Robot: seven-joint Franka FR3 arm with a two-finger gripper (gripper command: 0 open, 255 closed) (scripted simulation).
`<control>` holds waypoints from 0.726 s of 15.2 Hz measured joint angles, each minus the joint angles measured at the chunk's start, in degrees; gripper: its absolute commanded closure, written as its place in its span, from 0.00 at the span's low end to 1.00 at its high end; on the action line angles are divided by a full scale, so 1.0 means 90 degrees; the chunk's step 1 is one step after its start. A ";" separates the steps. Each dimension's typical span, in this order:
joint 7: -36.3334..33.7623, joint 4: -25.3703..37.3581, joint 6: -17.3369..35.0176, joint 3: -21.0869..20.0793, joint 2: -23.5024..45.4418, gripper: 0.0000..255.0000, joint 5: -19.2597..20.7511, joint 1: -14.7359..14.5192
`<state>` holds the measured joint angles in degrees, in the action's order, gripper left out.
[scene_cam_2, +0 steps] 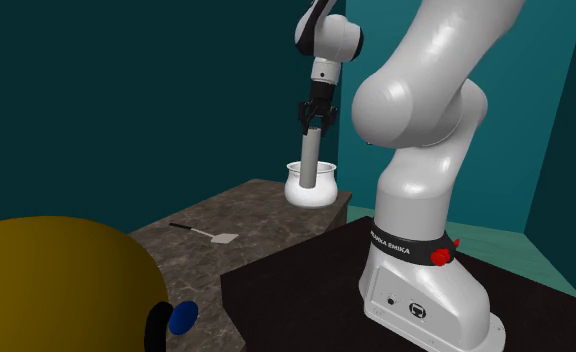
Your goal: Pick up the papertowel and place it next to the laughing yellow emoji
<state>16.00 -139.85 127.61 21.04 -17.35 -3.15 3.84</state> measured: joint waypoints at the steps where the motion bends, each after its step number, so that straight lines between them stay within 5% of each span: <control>1: -0.0020 0.0055 -0.0084 -0.0010 -0.0031 1.00 0.0014 0.0004; 11: -0.0224 0.0652 -0.0987 -0.0123 -0.0361 1.00 0.0138 0.0038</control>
<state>13.98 -133.99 118.72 19.93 -20.60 -1.90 4.18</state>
